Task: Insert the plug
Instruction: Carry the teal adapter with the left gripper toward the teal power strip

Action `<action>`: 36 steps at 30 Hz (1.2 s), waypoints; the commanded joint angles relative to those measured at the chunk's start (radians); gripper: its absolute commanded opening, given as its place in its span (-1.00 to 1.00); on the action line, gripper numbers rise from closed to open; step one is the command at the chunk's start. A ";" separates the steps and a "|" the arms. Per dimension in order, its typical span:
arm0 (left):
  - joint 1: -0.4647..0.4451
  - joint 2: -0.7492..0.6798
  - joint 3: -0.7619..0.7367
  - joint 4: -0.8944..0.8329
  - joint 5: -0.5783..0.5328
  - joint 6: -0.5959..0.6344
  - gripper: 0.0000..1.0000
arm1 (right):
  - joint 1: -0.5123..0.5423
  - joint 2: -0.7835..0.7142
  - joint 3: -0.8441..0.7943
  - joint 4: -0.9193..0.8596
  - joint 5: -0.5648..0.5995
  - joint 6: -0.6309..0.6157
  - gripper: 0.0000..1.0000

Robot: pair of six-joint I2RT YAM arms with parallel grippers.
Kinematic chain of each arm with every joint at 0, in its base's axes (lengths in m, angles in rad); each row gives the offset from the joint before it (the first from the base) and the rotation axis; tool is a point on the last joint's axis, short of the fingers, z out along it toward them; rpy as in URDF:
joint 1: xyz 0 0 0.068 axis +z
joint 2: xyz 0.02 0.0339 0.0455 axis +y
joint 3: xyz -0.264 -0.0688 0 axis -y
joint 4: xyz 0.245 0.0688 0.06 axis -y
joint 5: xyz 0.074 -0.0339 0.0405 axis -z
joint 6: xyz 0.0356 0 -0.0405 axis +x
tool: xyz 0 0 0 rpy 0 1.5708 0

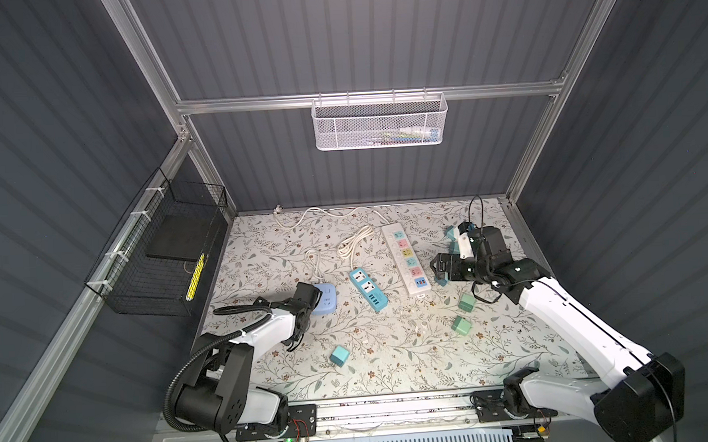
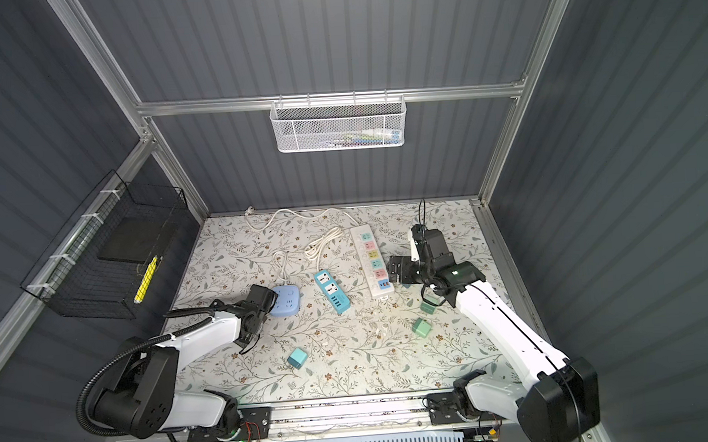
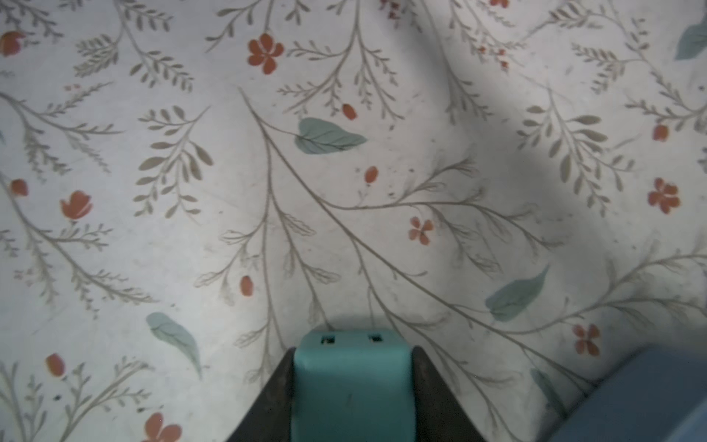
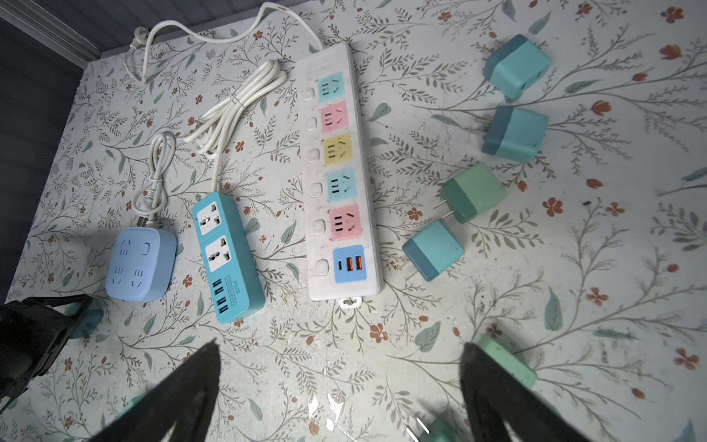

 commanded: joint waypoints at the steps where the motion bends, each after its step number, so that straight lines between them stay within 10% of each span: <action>1: -0.011 0.030 0.012 0.016 0.066 0.104 -0.20 | 0.003 -0.025 -0.030 0.058 0.013 -0.012 0.94; 13: -0.010 0.095 0.049 0.015 0.148 0.186 0.21 | 0.000 -0.076 -0.044 0.070 0.018 -0.033 0.96; 36: -0.023 -0.071 0.136 -0.136 0.172 0.358 -0.11 | 0.000 -0.108 -0.046 0.090 0.017 -0.016 0.95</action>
